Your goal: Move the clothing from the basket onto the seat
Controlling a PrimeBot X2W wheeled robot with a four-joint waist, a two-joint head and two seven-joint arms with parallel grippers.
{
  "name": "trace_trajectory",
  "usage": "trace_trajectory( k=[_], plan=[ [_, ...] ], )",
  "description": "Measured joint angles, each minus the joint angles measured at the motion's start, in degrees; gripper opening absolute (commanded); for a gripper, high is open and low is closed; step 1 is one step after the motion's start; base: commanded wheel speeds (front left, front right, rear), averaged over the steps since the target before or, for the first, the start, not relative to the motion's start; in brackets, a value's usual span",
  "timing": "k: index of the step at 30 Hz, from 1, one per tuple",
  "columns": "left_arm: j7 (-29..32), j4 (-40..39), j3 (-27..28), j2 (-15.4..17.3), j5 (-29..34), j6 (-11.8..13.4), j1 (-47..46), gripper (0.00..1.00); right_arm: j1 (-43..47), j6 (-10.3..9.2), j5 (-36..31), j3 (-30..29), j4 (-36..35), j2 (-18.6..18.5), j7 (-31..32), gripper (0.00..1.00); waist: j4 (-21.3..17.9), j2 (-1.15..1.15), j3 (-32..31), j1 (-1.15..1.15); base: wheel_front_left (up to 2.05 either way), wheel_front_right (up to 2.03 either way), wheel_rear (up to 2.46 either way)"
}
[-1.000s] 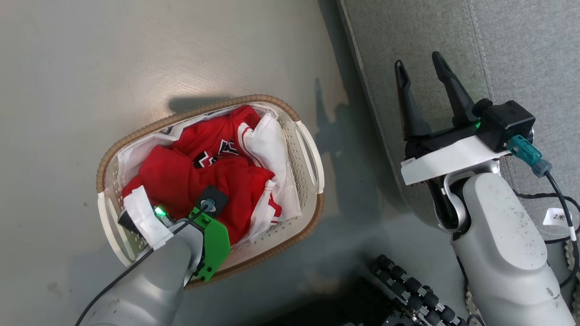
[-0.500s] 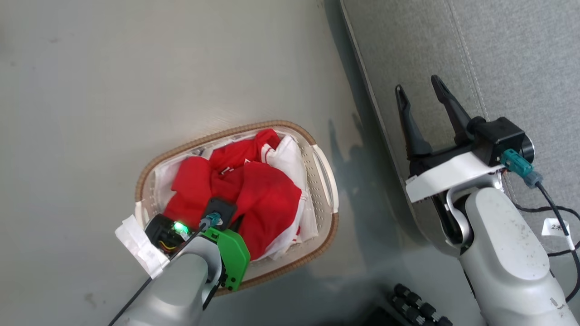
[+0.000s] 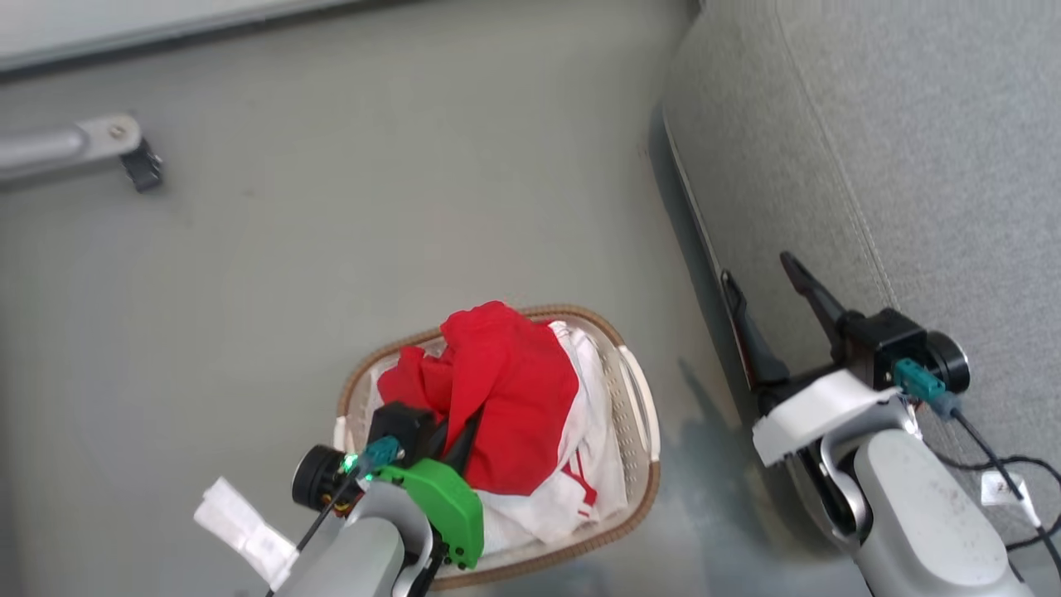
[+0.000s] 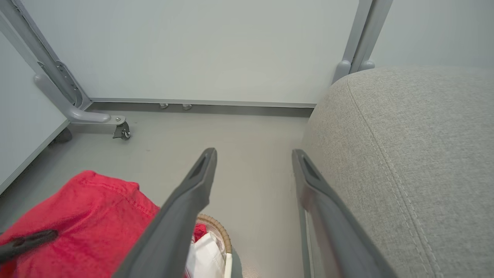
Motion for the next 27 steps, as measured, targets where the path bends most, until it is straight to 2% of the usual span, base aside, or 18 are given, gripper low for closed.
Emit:
trace_trajectory(
  k=[6, 12, 22, 27],
  plan=[
    [0.01, -8.17, 7.03, -0.09, 2.4, 0.0, 5.93, 0.0, 3.97, 0.0, -0.1, 0.54, 0.41, 0.18, 0.0, 1.0, 2.03, 0.0, -6.4, 0.0, 0.0, 0.0, 0.0],
    [0.0, -14.9, 11.54, -0.37, 2.72, 0.0, 8.67, 0.0, 7.0, 0.0, -0.22, 1.0, 0.91, 0.26, 0.0, 1.0, 3.7, 0.0, -11.99, 0.0, 0.0, 0.0, 0.0],
    [0.01, -23.76, 13.11, -0.59, 0.01, 0.0, 9.3, 0.0, 10.46, 0.0, 0.13, 3.59, 2.21, -0.3, 0.0, 1.0, 5.68, 0.0, -18.75, 0.0, 0.0, 0.0, 0.0],
    [0.01, -25.94, 11.77, -0.63, -2.32, 0.0, 9.31, 0.0, 10.38, 0.0, -1.88, 10.47, 1.55, -1.99, 0.0, 1.0, 6.34, 0.0, -20.6, 0.0, 0.0, 0.0, 0.0]
  ],
)
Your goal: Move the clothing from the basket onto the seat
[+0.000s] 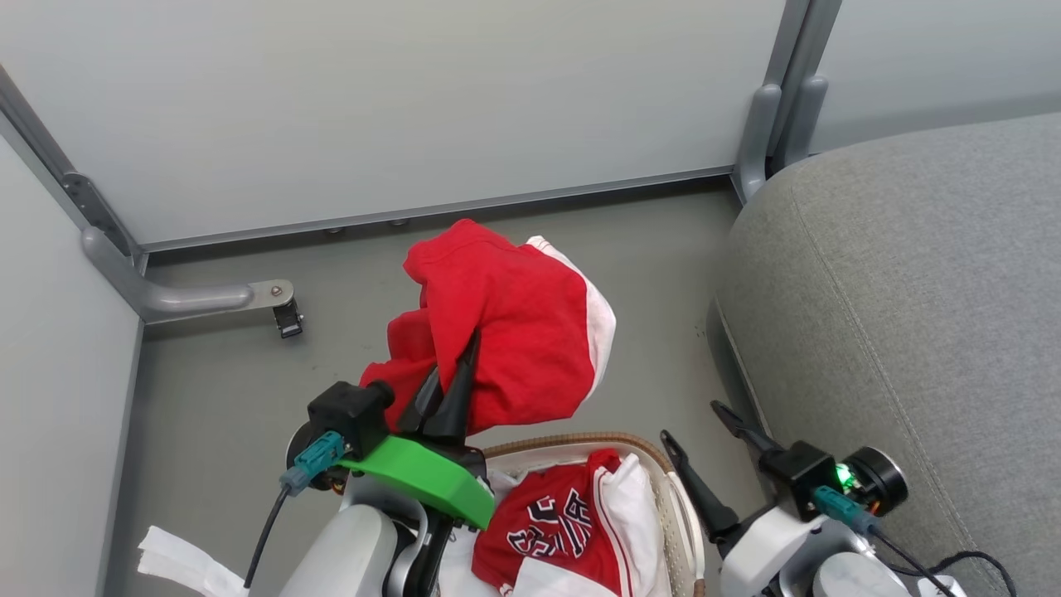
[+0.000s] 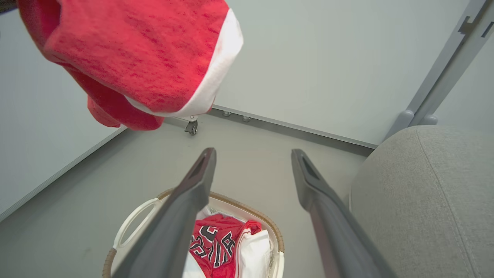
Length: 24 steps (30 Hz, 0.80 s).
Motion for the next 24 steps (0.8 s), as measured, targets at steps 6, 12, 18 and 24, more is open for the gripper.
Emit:
trace_trajectory(
  k=[6, 12, 18, 24],
  plan=[
    [-0.01, -0.2, -1.77, -0.01, -2.43, 0.0, 0.01, 0.0, -4.89, 0.0, -3.75, 9.54, -1.37, -0.83, 0.0, 1.0, 0.87, 0.0, -0.4, 0.0, 0.0, 0.0, 0.0],
    [-0.01, 0.49, -5.26, -0.03, -4.71, 0.0, -0.07, 0.0, -10.88, 0.01, -9.01, 15.89, 1.68, 0.78, 0.0, 1.0, 2.42, 0.0, -0.36, 0.0, 0.0, 0.0, 0.0],
    [-0.01, 0.77, -8.61, -0.03, -6.31, 0.0, -0.6, 0.0, -13.95, 0.01, -12.22, 14.35, 6.5, 4.1, 0.0, 1.0, 4.48, 0.0, -0.25, 0.0, 0.0, 0.0, 0.0],
    [0.0, 0.38, -12.39, -0.03, -8.55, 0.0, -0.65, 0.0, -13.99, 0.01, -9.99, 12.48, 10.01, 6.3, 0.0, 0.85, 5.88, 0.0, -0.26, 0.0, 0.0, 0.0, 0.0]
  ],
)
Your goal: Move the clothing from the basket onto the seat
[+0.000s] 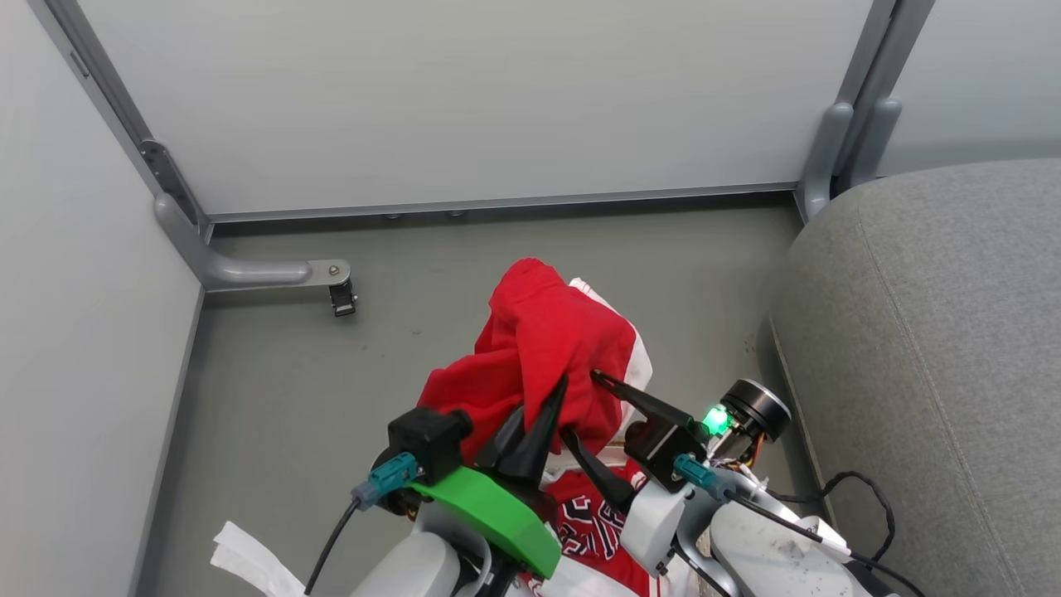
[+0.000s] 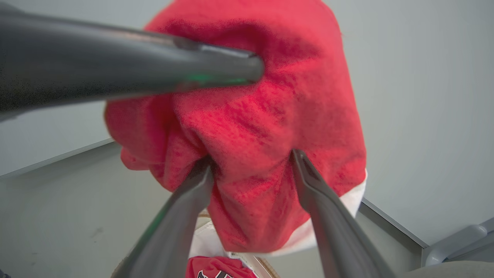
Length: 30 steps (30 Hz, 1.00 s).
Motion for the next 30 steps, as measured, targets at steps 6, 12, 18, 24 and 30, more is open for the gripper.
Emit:
trace_trajectory(
  k=[6, 12, 18, 24, 30],
  plan=[
    [-0.01, -0.3, -2.88, 0.03, -2.65, 0.0, -0.4, 0.0, -0.73, 0.0, 1.04, -0.01, 1.71, 0.69, 0.0, 0.71, 0.84, 0.0, 0.2, 0.0, 0.0, 0.0, 0.0],
    [-0.01, -0.57, -5.28, 0.04, -5.19, 0.0, -1.03, 0.0, -1.63, 0.0, 2.67, 0.49, 2.32, 0.85, 0.0, 0.0, 1.73, 0.0, 0.5, 0.0, 0.0, 0.0, 0.0],
    [-0.03, -0.11, -5.24, 0.03, -6.11, 0.0, -1.39, 0.0, -2.03, 0.0, 4.97, 1.0, 2.36, 0.9, 0.0, 0.0, 2.35, 0.0, 0.89, 0.0, 0.0, 0.0, 0.0],
    [-0.14, 1.67, -2.87, -0.05, -1.27, 0.0, -1.66, 1.0, -0.94, 0.0, 7.44, -0.83, 1.91, 0.73, 0.0, 0.0, 1.21, 0.0, 1.08, 0.0, 0.0, 0.0, 0.0],
    [-0.13, 3.37, 0.12, 0.02, 8.84, 0.01, -1.63, 1.0, 1.44, 0.0, 10.01, -3.71, 0.83, -0.85, 0.0, 0.0, -2.24, 0.0, 1.38, 0.0, 0.0, 0.0, 0.0]
  ],
)
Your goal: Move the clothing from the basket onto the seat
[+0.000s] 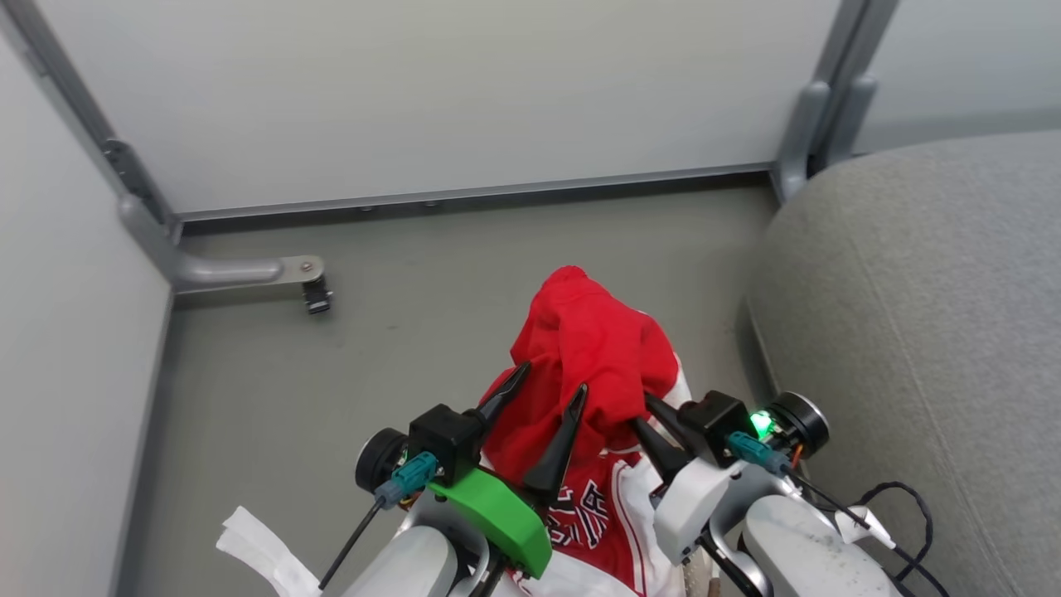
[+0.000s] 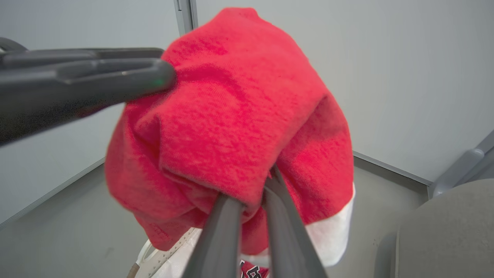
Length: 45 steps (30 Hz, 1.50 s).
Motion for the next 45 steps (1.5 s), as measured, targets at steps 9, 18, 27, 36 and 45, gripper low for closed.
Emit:
trace_trajectory(
  k=[9, 18, 27, 36, 45],
  plan=[
    [-0.01, 0.35, 4.27, -0.01, 8.02, 0.0, 0.86, 1.0, 2.13, 0.0, 2.02, -3.75, -2.14, -1.87, 0.0, 0.0, -9.26, 0.0, 1.11, 0.0, 0.0, 0.0, 0.0],
    [-0.01, 1.15, 4.38, -0.09, 8.71, -0.01, 0.81, 1.0, 4.63, -0.01, 2.94, -7.94, -3.11, -2.59, 0.0, 0.0, -20.02, 0.0, 2.97, 0.0, 0.0, 0.0, 0.0],
    [-0.01, 2.33, 3.27, -0.15, 9.01, -0.01, -0.9, 1.0, 4.98, 0.0, 3.61, -13.41, -3.66, -2.98, 0.01, 0.0, -28.79, 0.0, 6.17, 0.0, 0.0, 0.0, 0.0],
    [-0.01, 4.26, 0.74, 1.71, 9.0, -0.01, -3.55, 1.0, -5.78, 0.0, 1.87, -18.38, -1.48, -6.72, 0.01, 0.0, -30.21, 0.0, 12.46, 0.0, 0.0, 0.0, 0.0],
    [-0.01, 5.28, -1.07, 4.11, 9.13, -0.01, -7.25, 1.0, -21.23, 0.0, -1.64, -26.94, 7.01, -12.7, 0.0, 0.0, -27.24, 0.0, 19.79, 0.01, 0.0, 0.0, 0.0]
  ],
)
